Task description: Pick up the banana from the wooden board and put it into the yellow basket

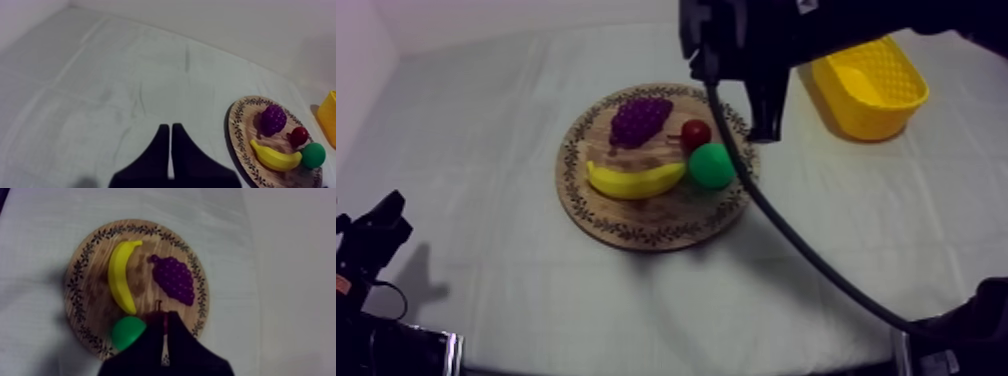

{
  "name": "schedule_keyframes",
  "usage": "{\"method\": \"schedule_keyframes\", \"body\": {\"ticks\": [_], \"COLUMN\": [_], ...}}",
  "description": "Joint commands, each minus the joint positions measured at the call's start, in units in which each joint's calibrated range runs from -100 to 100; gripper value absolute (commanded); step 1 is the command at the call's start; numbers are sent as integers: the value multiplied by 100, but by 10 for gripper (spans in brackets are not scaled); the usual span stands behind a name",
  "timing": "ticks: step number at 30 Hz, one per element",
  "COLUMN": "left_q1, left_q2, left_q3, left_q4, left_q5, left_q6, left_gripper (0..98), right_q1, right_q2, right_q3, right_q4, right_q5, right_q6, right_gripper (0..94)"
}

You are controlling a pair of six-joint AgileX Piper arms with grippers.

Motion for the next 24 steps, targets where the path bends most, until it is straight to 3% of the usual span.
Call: {"method": "schedule_keyframes", "body": {"ticks": [1, 5, 7, 9, 12, 16, 19, 24], "left_q1": [0, 0, 0, 0, 0, 0, 0, 0], "left_q2": [-3, -3, -3, -3, -3, -3, -3, -3], "left_q3": [3, 3, 3, 3, 3, 3, 3, 3], "left_q4": [-1, -1, -1, -1, -1, -1, -1, -1], "left_q5": [1, 1, 1, 1, 1, 1, 1, 1], "left_q6": [-1, 0, -1, -1, -1, -1, -1, -1], "left_gripper": [1, 1, 1, 1, 1, 1, 1, 1], "right_q1": [-28, -64, -59, -44, -3, 27, 28, -27], "right_q2": [291, 613, 710, 784, 888, 974, 995, 1020], "right_q3": [3, 16, 19, -7, -134, -331, -394, -370], "right_q4": [34, 48, 10, -49, -186, -320, -365, -367], "right_q5": [4, 35, 140, 243, 435, 733, 853, 930], "right_q6": [-28, 36, 164, 275, 450, 618, 670, 724], "right_gripper": [8, 18, 85, 178, 406, 539, 575, 530]}}
